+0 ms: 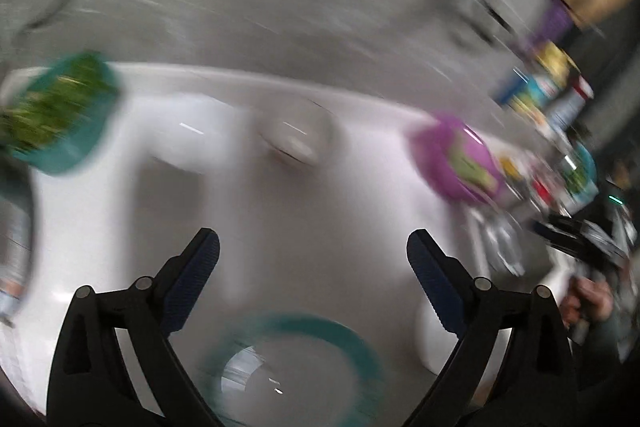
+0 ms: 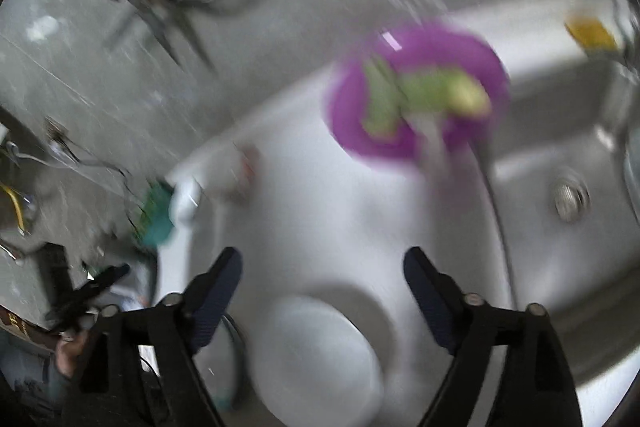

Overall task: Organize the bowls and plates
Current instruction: 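Move both tools to the small white bowl beside the green vegetable basin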

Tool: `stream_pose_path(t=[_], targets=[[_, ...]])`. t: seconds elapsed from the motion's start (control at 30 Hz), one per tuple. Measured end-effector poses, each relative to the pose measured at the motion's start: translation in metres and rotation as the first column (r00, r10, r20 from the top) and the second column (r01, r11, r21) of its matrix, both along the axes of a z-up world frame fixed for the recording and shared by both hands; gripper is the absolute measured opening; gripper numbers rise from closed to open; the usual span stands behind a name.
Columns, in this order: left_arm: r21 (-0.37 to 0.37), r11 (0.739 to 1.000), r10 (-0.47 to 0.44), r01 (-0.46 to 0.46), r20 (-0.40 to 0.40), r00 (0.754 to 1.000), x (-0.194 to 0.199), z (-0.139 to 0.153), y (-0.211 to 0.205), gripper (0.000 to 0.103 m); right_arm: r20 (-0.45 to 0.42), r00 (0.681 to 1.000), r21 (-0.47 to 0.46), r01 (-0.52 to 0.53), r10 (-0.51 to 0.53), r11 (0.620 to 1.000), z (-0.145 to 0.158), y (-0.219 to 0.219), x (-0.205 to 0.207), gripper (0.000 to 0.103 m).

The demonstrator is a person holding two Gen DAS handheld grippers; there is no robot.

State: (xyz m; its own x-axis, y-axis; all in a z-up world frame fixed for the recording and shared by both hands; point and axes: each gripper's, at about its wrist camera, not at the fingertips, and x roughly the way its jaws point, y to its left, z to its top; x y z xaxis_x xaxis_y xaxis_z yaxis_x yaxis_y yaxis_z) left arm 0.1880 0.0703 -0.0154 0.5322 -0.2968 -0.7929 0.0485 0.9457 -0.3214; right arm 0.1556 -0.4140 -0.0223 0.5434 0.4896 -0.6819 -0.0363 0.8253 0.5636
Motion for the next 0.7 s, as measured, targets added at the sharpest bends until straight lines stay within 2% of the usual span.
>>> stream_pose_path(t=[0.1,0.17,0.23,0.33,0.4,0.5,0.7], targets=[[0.040,0.995,0.096,-0.096,-0.003,0.995,0.039,-0.008,0.056,0.096,0.082,0.994,0.008,-0.068,0.067,0.998,0.031,0.057,0.029,0.087],[0.080,0.992,0.102,-0.099,-0.035,0.994,0.073,-0.027,0.076,0.096,0.112,0.986,0.001,-0.128,0.127,0.992,0.042,0.112,0.053,0.087],[0.125,0.988,0.096,-0.086,-0.078,0.992,0.098,-0.049,0.091,0.096,0.114,0.978,-0.016,-0.177,0.177,0.984,0.040,0.164,0.077,0.084],[0.121,0.990,0.086,-0.072,-0.121,0.989,0.121,-0.083,0.104,0.096,0.006,0.968,-0.008,-0.250,0.250,0.968,0.011,0.249,0.121,0.068],[0.109,0.993,0.065,-0.049,-0.150,0.987,0.130,-0.106,0.109,0.096,-0.072,0.960,-0.015,-0.271,0.269,0.962,-0.013,0.284,0.140,0.057],[0.085,0.996,0.042,-0.027,-0.185,0.982,0.149,-0.133,0.114,0.094,-0.182,0.947,-0.031,-0.274,0.264,0.961,-0.050,0.322,0.159,0.054],[0.083,0.996,-0.001,0.016,-0.176,0.984,0.177,-0.157,0.127,0.093,-0.265,0.944,-0.083,-0.226,0.197,0.971,-0.091,0.355,0.177,0.054]])
